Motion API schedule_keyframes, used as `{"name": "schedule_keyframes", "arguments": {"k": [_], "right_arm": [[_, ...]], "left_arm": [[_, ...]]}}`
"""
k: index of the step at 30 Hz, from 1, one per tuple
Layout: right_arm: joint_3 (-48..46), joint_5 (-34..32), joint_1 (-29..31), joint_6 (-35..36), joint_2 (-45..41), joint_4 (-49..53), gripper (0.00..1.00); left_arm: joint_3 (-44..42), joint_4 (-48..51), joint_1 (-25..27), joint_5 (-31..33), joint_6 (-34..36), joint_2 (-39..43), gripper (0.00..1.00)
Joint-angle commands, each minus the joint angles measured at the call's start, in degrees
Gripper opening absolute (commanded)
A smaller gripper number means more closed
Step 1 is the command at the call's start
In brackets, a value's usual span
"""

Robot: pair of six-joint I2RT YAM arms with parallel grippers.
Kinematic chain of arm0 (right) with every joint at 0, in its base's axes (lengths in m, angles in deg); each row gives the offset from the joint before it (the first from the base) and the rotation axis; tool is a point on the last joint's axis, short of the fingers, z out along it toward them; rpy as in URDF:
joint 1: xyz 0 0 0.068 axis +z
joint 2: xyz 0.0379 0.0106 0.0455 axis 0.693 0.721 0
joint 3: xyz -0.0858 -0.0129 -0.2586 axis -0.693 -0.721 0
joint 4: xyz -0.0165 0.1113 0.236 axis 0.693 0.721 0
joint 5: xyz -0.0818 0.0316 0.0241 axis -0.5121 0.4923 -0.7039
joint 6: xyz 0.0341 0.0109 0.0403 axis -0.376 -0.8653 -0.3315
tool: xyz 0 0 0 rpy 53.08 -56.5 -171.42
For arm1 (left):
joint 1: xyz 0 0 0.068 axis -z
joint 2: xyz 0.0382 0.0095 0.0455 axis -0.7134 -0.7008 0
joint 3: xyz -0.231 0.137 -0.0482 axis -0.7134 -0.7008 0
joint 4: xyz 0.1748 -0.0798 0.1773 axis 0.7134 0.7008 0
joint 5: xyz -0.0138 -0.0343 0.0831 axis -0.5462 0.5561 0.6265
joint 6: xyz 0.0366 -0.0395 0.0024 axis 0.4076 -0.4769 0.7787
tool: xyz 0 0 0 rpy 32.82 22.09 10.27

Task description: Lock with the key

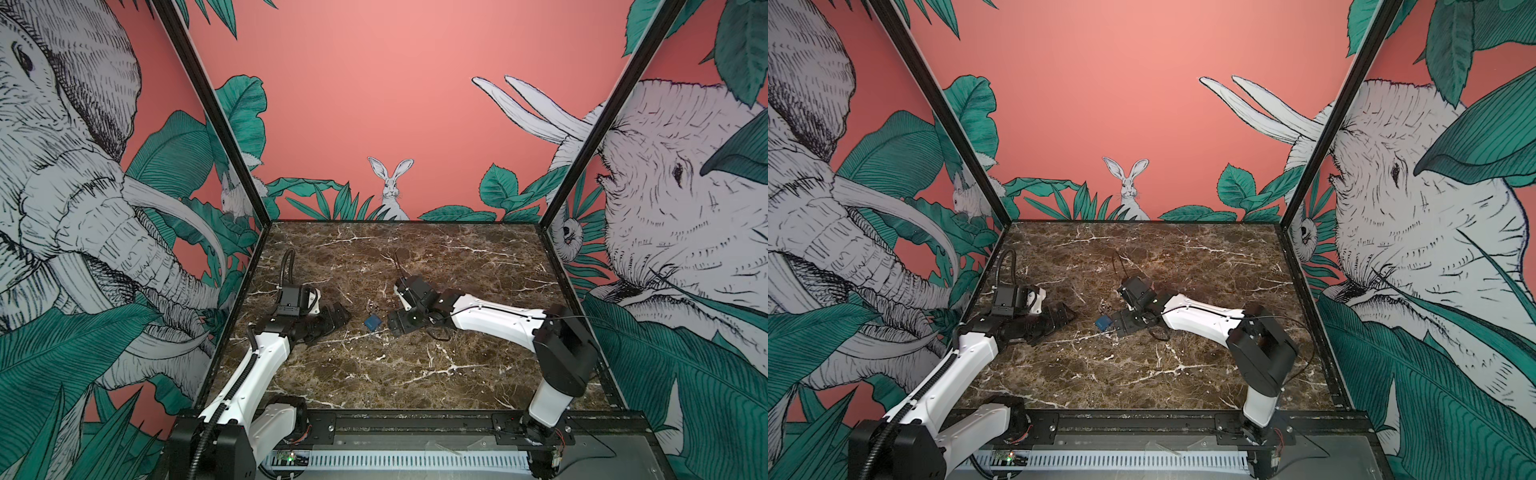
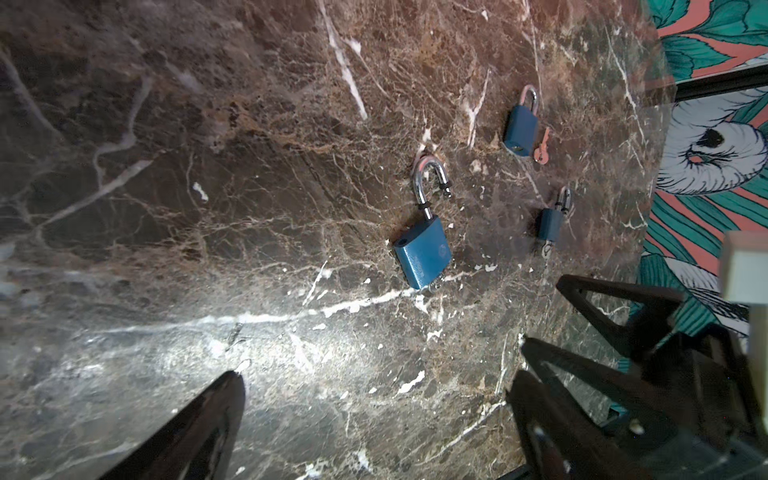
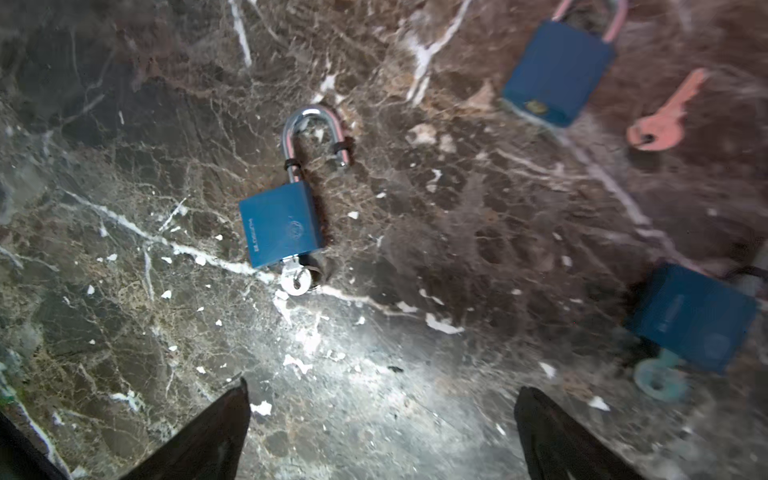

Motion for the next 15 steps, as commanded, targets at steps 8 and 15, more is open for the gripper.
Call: {"name": "schedule_keyframes", "arguments": {"k": [8,15], "right_arm": [[10.4,-1.5,4.1,3.6,11.3,-0.2,0.92],[14.6,-0.9,4.5,4.3,16.2,2.0,0.86]], "left_arm": [[0.6,3.2,-1.1,3.0,-1.3,4.6,0.99],[3.0,9.1,-3.0,4.2,0.5,5.6,0.99]]}}
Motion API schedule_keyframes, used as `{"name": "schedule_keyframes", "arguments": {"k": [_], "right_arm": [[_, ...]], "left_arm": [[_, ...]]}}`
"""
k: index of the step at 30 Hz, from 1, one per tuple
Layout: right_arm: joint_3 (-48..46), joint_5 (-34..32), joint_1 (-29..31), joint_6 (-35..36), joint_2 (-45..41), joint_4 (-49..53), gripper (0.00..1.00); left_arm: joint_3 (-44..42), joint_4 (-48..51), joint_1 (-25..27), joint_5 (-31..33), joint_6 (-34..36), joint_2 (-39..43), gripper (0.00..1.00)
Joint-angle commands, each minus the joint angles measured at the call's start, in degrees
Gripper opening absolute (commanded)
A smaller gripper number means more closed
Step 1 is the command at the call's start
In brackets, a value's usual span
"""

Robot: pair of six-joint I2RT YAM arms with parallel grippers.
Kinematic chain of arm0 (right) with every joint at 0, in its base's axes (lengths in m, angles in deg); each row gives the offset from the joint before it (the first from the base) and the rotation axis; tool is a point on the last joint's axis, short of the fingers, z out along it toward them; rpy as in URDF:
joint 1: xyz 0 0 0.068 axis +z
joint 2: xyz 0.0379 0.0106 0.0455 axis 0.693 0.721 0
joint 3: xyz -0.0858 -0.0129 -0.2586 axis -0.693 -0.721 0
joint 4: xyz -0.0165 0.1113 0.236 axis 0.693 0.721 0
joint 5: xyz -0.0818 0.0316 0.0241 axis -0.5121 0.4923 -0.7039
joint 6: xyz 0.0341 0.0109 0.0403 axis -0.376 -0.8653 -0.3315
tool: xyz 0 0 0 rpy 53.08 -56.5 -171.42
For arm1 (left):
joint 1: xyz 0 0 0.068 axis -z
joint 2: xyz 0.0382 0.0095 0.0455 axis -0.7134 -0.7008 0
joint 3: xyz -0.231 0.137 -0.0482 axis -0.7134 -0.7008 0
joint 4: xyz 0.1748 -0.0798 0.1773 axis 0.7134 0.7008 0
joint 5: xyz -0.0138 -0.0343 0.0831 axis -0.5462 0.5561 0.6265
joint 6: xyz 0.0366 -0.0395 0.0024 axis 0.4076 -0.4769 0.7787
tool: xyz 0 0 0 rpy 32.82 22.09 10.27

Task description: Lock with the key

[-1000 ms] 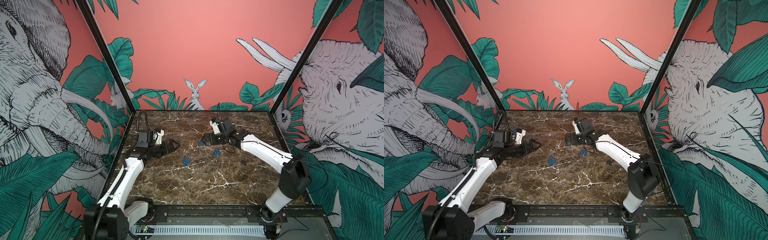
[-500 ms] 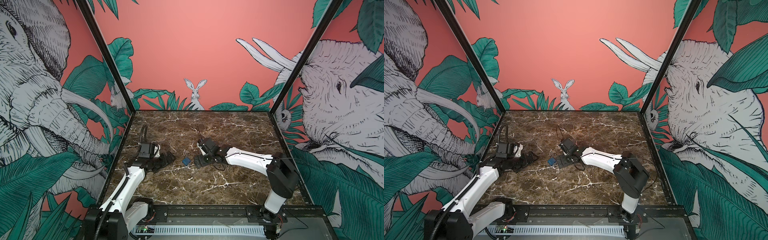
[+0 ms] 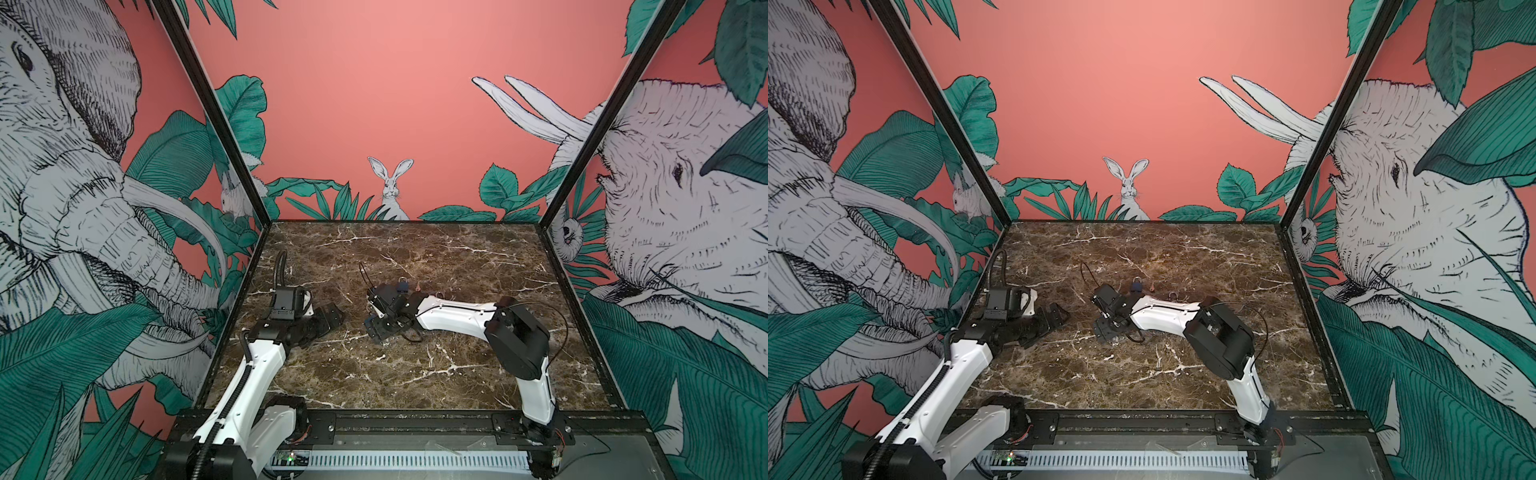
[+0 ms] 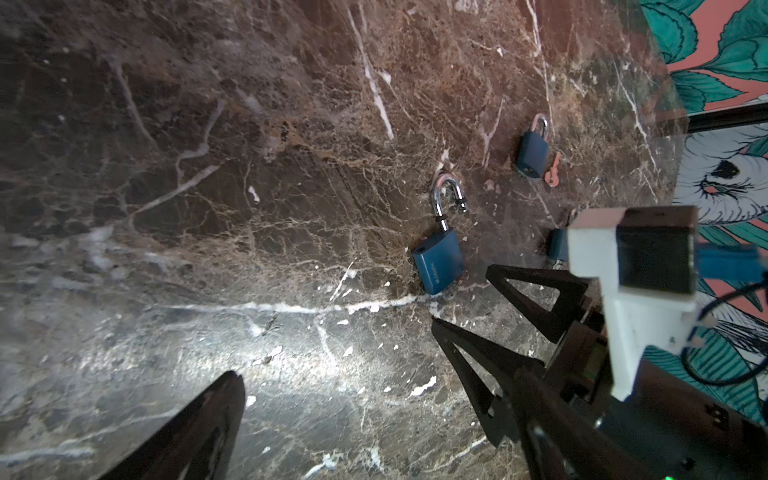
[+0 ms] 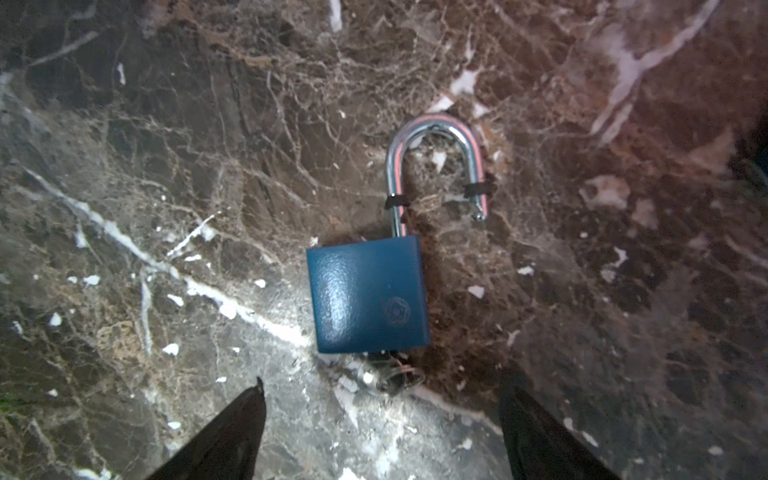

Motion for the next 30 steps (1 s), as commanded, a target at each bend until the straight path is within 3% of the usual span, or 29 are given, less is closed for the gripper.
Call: {"name": "schedule_keyframes", "arguments": {"k": [1,21,30], "right_arm": [[2.5,-0.6,0.3,1.2,2.1,1.9,0.85],[11.7,2.1,0.3,9.2,9.3,7.0,0.71],[10.8,2.4,0.3,9.3,9.3,7.6,0.48]], "left_arm": [[2.1,4.4,-1.1,0.5,1.3,1.9,0.99],[4.1,10.6,-2.0,-2.5,1.4,8.0,0.99],[4.5,12.6,-2.7,-2.5,2.8,8.8,0.99]]}}
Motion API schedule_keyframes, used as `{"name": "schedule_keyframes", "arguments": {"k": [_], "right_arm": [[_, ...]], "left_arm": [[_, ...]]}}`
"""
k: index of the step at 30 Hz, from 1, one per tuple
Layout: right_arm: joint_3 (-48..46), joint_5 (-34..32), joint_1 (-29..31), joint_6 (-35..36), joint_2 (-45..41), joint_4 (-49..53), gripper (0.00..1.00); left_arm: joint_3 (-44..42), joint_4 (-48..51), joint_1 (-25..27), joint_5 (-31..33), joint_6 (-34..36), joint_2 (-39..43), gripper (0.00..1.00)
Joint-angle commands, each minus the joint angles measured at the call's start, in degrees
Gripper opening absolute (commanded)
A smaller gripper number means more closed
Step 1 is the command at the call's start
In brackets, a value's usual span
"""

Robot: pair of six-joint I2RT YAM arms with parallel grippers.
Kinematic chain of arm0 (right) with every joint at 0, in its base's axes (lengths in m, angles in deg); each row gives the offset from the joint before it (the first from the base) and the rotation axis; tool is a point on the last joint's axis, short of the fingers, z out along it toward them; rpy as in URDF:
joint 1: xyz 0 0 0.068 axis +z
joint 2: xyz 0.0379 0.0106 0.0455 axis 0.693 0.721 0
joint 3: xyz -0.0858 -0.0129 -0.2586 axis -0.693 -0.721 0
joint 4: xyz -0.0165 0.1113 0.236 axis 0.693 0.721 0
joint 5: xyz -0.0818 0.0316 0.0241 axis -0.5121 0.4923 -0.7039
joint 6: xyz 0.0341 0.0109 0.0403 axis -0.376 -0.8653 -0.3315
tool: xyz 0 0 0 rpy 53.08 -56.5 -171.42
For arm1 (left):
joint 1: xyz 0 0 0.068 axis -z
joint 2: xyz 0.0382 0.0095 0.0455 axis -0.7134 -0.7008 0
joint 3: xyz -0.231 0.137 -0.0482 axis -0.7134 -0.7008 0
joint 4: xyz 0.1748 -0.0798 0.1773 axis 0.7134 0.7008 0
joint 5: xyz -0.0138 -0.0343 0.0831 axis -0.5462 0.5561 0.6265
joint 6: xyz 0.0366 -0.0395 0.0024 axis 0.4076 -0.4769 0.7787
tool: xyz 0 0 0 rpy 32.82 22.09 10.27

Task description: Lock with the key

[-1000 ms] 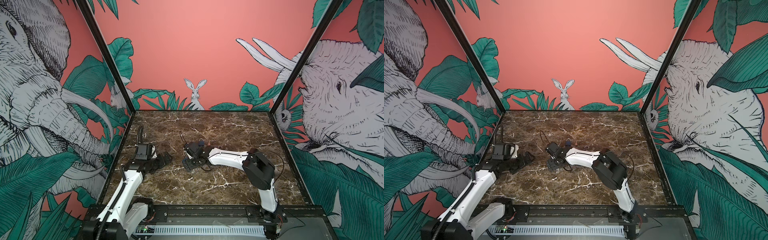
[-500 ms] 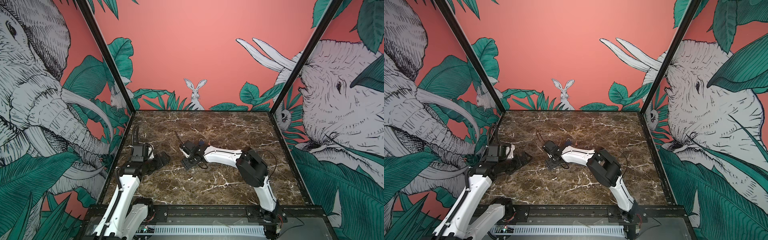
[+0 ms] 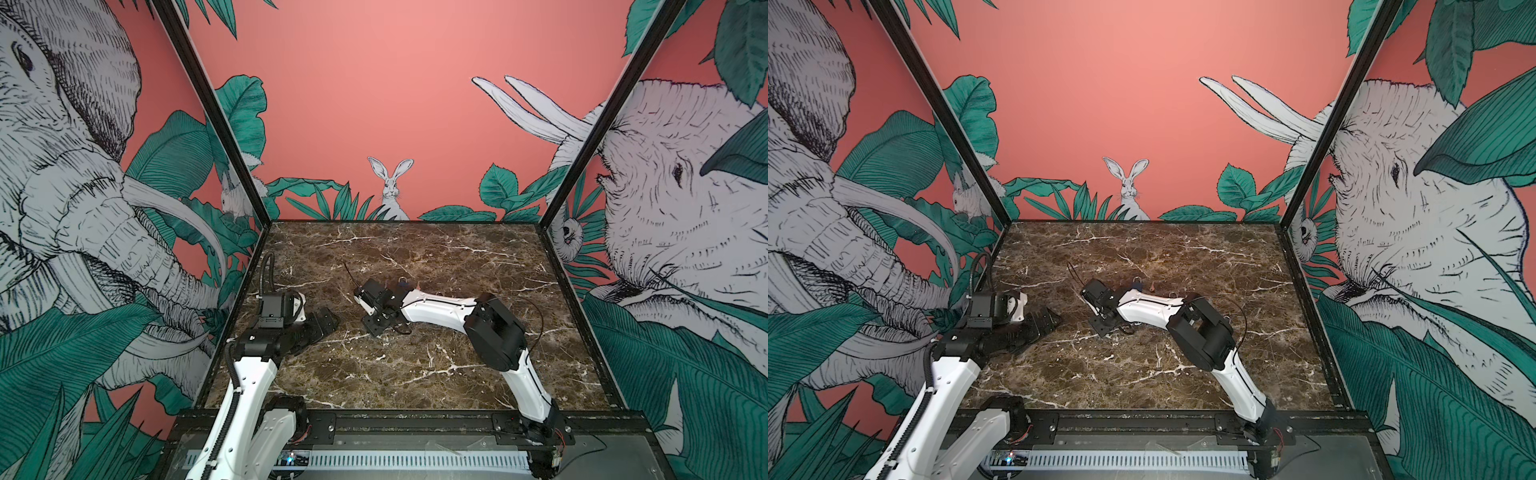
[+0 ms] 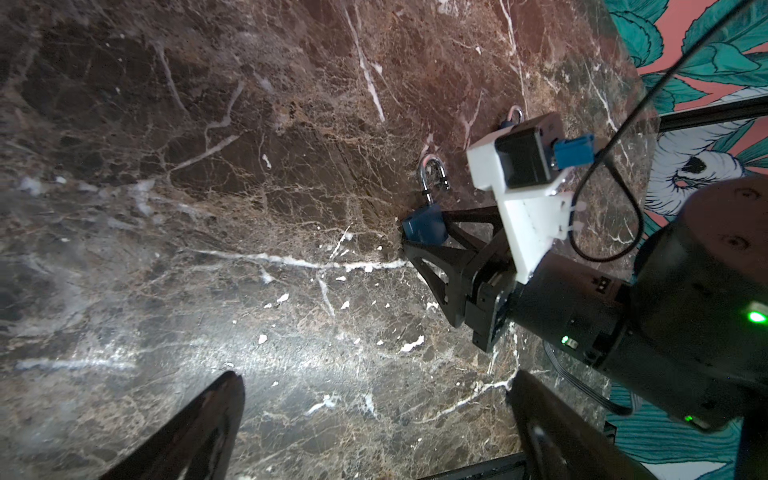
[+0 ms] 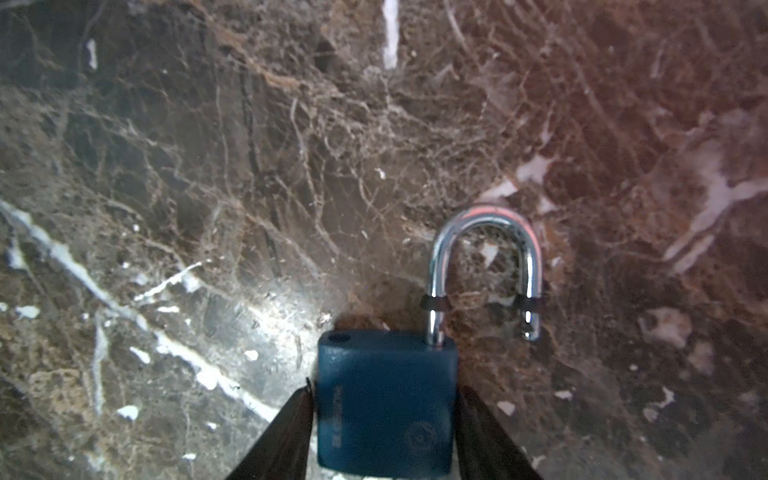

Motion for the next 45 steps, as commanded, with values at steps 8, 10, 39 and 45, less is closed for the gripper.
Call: {"name": "schedule_keyframes", "arguments": {"k": [8,10,39,45], "right_arm": [[-4.4,0.4,0.4,4.7,-4.0,-0.6,0.22],[-5.3,-0.1,0.2,6.5,-6.3,-1.4,0.18],[-18.6,22.0,-0.3,0.5,-33.7,-10.4,0.11],[-18.5,22.1,-0.4,-0.4,-35.8,-11.0,0.11]], "left_arm": [[-1.3,-1.3,-0.8,-4.8,0.0,0.9,0.99],[-2.6,-3.3,-0.7,-6.7,-0.6,1.4,0.98],[-8.3,-42.5,2.7,-24.9,-5.8,-8.6,0.94],[-8.6,-45.2,7.2,-25.1,-6.7,-10.4,0.89]]}}
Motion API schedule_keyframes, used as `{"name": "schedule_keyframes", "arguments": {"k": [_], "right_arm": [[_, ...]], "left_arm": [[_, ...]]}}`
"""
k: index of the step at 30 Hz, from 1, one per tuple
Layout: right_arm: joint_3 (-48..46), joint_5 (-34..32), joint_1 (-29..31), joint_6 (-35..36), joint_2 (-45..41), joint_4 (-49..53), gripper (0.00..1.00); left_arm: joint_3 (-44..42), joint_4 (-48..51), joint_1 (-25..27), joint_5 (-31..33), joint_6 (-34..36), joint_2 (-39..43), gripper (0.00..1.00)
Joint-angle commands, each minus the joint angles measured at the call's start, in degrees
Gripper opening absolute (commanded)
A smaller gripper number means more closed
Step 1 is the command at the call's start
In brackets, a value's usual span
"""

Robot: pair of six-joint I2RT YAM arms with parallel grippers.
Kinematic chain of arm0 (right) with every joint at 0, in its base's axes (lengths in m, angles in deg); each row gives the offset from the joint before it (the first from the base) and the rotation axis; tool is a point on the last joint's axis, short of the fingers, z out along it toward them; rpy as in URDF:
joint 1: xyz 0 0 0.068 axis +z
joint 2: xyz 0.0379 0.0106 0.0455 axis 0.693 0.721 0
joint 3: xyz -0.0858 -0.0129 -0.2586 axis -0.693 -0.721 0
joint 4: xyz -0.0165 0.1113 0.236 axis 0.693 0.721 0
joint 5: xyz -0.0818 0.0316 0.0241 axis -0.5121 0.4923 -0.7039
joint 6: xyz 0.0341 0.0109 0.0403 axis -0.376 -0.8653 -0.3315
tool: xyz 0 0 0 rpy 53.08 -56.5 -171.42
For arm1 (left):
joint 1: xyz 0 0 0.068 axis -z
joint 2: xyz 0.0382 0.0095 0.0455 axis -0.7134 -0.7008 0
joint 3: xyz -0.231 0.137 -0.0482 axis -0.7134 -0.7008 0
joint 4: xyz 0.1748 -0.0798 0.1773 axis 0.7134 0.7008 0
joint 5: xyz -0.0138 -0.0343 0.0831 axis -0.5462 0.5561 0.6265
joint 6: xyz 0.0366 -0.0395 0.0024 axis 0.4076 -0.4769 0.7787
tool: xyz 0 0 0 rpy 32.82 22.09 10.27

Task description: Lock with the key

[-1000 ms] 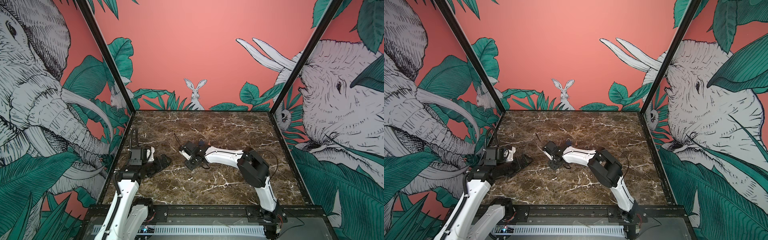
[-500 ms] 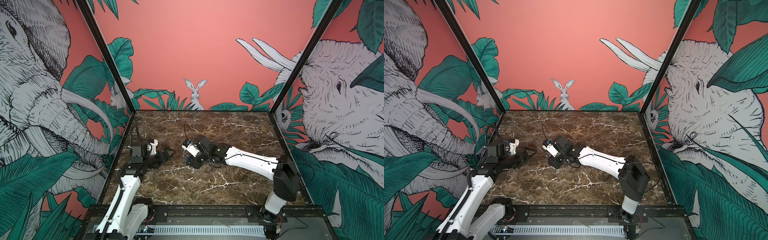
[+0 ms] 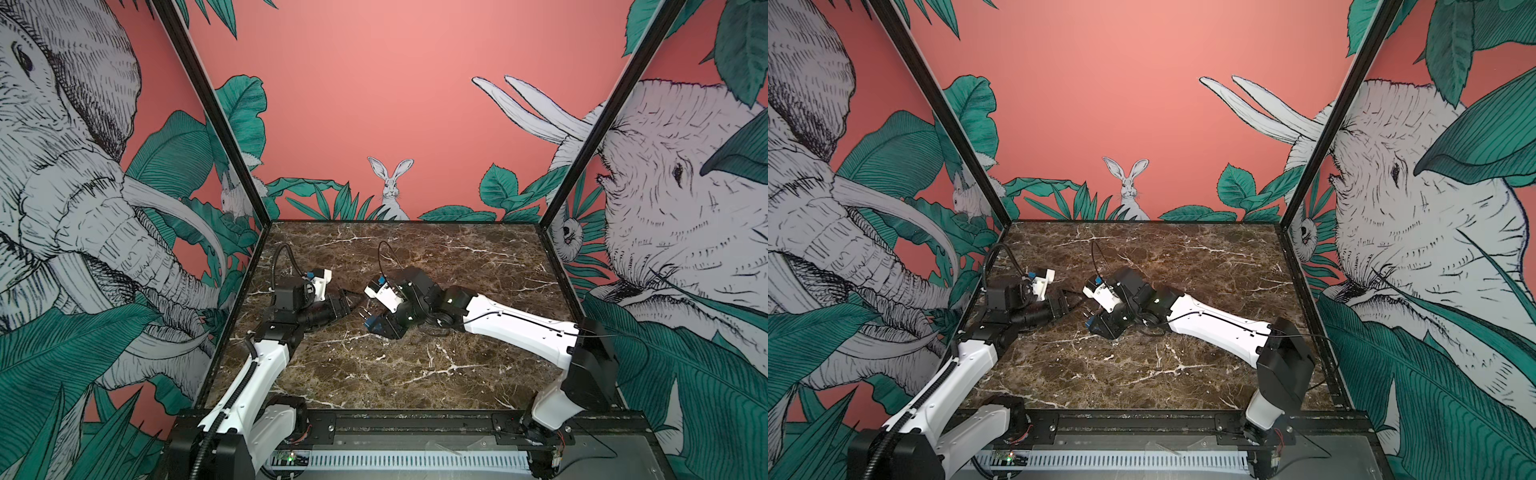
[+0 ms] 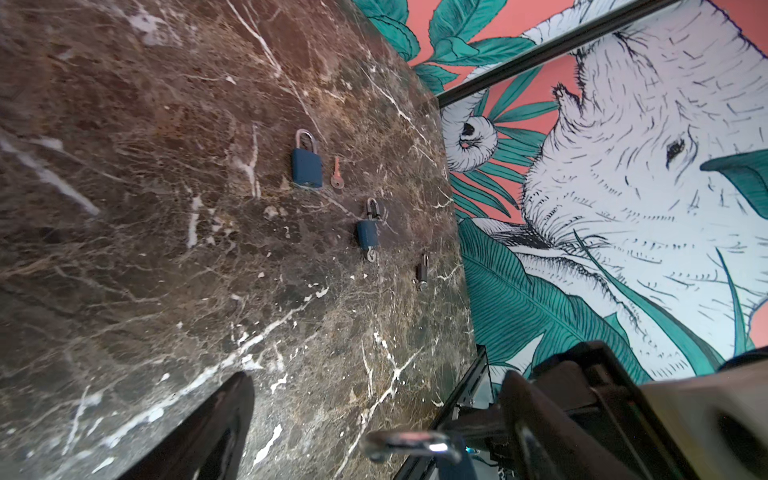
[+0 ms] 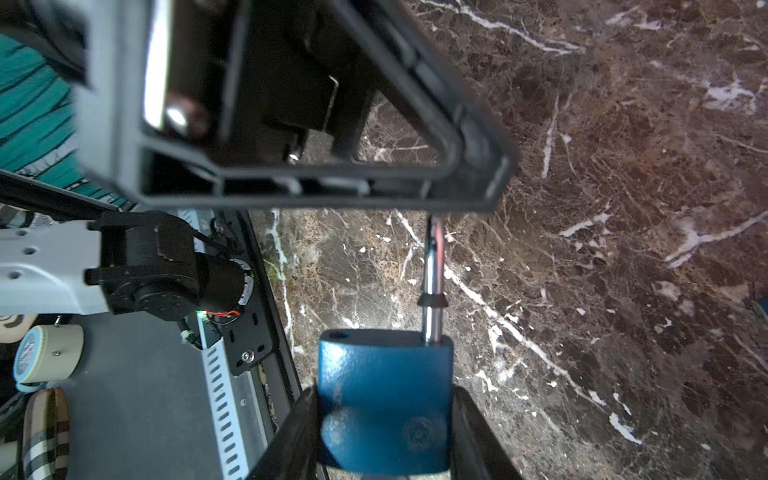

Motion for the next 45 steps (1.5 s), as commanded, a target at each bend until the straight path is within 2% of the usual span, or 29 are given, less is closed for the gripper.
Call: {"name": "schedule_keyframes", "arguments": {"k": [1,6,12,19,22,26,36,39,42,45], "right_arm": [[0.8,1.5,-0.3,-1.3,-1.7,-4.0,0.12],[1.1,1.7,-0.5,-2.2,-1.1,-5.4,0.12],[1.3,2.7,-1.7,-3.3,-0.8,-7.5,0.11],[1.3,4.6,-2.0,-4.5,0.5,-8.7,0.11],[1.3,5.5,-2.1,-4.6,0.7,-8.4,0.11],[1.3,6.4,-2.1,-5.0,1.2,-9.0,0.11],[1.2,9.9,-2.1,-7.2,2.3,-11.5,0.11],[0.7,9.3,-2.1,-7.3,1.9,-11.6,0.11],[0.6,8.2,-2.1,-6.8,1.8,-10.8,0.11],[0.9,7.1,-2.3,-6.2,1.7,-9.6,0.11]], "left_arm": [[-1.7,-6.1,1.9,-1.7,-1.6,0.5,0.88],[-2.8,-7.3,2.3,-1.0,-4.4,4.9,0.86],[-1.9,-4.7,2.3,-1.4,-4.3,7.3,0.73],[-2.1,-1.4,2.3,0.3,-1.4,7.2,0.78],[-2.2,-3.4,2.3,0.1,-2.2,7.1,0.78],[-2.0,-5.4,2.3,-1.2,-3.2,6.3,0.74],[-2.8,-7.3,2.3,-1.1,-3.9,6.8,0.70],[-3.0,-6.6,2.3,-0.8,-3.4,7.2,0.65],[-3.0,-6.1,2.3,-1.3,-3.2,7.3,0.55],[-2.8,-4.7,2.3,-1.0,-2.6,7.8,0.48]]}}
